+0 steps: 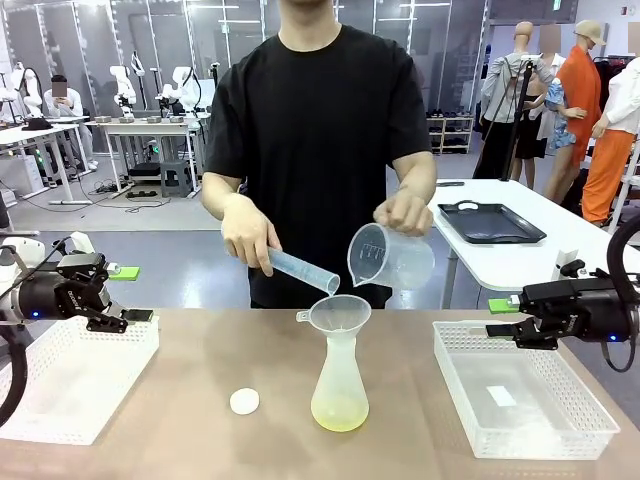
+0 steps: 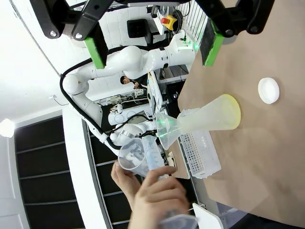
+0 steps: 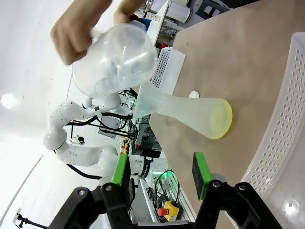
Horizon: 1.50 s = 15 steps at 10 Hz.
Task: Prepare the solutions needed for the experiment.
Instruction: Once the solution is in the Big flask , pick up the Plastic Funnel and place it back into the right Organizing basket.
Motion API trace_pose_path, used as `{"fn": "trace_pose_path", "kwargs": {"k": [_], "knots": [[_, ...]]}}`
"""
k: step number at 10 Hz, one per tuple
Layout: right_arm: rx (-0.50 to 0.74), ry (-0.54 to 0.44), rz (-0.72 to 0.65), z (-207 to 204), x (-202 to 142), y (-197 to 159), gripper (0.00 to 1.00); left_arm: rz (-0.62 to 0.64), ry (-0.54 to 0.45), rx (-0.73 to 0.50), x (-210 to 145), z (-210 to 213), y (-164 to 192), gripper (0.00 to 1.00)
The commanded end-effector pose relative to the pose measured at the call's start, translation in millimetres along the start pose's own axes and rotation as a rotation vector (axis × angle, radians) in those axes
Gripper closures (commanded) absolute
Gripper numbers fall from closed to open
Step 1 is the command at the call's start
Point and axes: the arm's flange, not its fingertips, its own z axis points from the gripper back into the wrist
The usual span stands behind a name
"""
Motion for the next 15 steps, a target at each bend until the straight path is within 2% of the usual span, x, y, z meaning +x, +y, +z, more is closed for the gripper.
{"fn": "trace_pose_path", "kwargs": {"k": [1, 15], "knots": [[0.004, 0.001, 0.015, -0.5, 0.4, 1.3, 0.33, -0.001, 0.007, 0.006, -0.4, -0.1, -1.8, 0.00], [0.000, 0.000, 0.000, -0.1, 0.0, 0.0, 0.33, -0.001, 0.007, 0.006, -0.4, -0.1, -1.8, 0.00]]}}
